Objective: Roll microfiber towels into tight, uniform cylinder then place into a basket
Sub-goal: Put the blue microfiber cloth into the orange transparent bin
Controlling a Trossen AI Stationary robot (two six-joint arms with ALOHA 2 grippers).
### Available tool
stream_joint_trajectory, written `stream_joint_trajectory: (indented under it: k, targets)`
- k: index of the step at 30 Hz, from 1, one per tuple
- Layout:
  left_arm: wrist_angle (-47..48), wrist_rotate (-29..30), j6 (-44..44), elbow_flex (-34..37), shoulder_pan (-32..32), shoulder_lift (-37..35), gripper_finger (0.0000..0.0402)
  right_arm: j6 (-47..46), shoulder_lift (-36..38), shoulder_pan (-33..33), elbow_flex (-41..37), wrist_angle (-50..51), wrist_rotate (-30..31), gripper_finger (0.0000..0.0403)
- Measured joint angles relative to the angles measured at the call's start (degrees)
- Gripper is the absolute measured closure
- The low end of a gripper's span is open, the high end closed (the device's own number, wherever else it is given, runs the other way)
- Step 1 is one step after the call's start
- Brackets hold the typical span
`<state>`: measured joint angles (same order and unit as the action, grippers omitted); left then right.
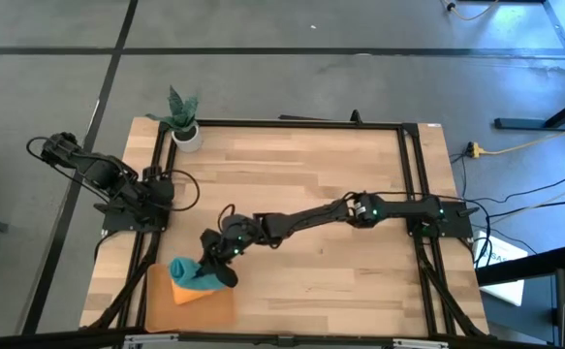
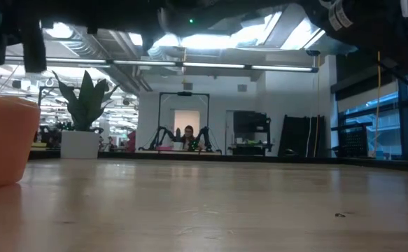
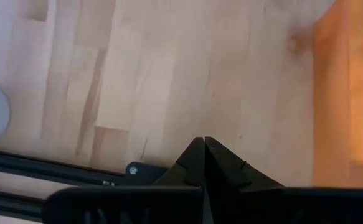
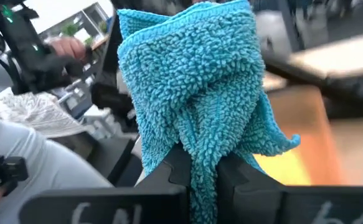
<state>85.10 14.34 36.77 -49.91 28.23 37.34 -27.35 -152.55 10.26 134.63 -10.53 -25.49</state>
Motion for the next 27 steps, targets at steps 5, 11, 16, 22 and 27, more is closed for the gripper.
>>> stream_joint_trajectory:
  k: [5, 11, 16, 22, 27]
  targets:
    - [0.0, 1.6, -1.4, 0.0, 0.0, 0.0, 0.0401, -0.9, -0.1, 0.7, -0.7, 5.2, -1.2, 0.0377]
    - [0.2, 3.3, -1.6, 0.0, 0.0, 0.0, 0.0401, -0.7, -0.1, 1.8, -0.8, 7.3, -1.9, 0.0377]
    - [0.2, 4.4, -3.1, 0.0, 0.0, 0.0, 0.0401, -2.4, -1.4, 2.8, -0.7, 6.3, -4.5, 0.0377]
    - [0.2, 4.6, -3.1, 0.0, 0.0, 0.0, 0.0401, -5.3, -3.5, 2.8, -0.8, -0.1, -5.7, 0.0377]
    - [0.2, 4.6, -5.0, 0.0, 0.0, 0.0, 0.0401, -5.2, -3.6, 2.7, -0.8, 1.2, -3.9, 0.0377]
